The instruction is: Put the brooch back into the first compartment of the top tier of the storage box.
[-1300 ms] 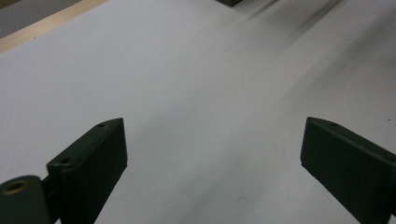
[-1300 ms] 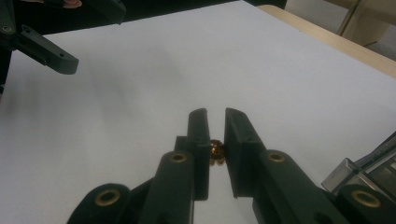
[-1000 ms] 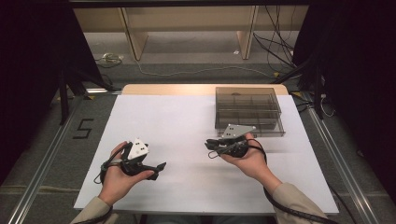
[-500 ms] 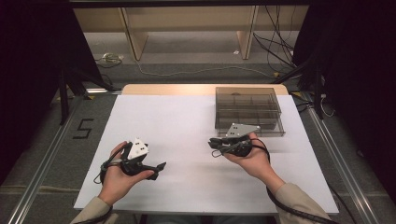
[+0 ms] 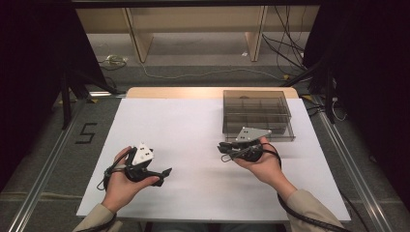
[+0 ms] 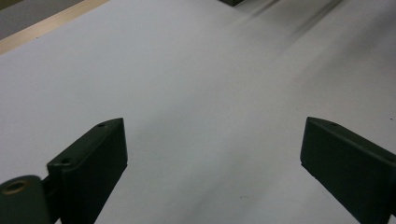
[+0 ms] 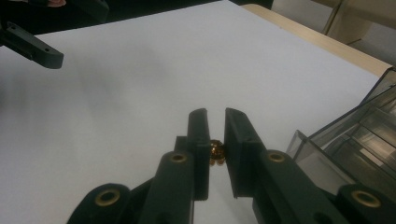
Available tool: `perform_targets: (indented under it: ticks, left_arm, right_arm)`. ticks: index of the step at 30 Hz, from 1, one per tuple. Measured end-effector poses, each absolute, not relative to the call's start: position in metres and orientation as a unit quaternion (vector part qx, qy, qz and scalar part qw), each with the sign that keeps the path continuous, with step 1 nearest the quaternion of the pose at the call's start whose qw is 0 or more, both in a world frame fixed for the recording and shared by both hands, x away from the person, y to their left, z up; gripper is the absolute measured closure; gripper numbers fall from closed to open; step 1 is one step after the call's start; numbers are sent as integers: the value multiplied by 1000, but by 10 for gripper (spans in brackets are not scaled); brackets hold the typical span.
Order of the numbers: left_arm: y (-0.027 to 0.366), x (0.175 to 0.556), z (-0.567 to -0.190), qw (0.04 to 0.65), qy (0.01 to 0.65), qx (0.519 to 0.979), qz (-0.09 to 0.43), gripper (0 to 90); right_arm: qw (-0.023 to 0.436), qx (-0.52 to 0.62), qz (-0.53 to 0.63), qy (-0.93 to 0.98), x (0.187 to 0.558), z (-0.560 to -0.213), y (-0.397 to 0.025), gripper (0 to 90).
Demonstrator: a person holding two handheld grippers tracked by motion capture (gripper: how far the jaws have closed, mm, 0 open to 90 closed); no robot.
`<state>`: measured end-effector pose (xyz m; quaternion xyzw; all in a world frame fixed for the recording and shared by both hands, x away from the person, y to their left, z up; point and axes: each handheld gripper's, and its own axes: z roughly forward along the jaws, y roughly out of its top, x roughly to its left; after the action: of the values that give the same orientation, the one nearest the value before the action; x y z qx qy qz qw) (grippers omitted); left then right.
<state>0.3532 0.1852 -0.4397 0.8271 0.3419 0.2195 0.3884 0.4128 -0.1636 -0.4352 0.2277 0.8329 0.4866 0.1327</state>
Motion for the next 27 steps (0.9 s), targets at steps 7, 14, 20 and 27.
perform_targets:
  ticks: [7,14,20,27]
  left_arm:
    - [185,353,-440,389,342,827,220,73]
    - [185,353,-440,389,342,827,220,73]
    - [185,353,-440,389,342,827,220,73]
    - [185,353,-440,389,342,827,220,73]
  right_arm:
    - [135,231,487,832,413,-434,-166,817]
    - [137,233,486,831,414,-434,-169,817]
    - [138,235,486,830,415,-434,-171,817]
    - [143,238,489,827,416,-432,-174,817]
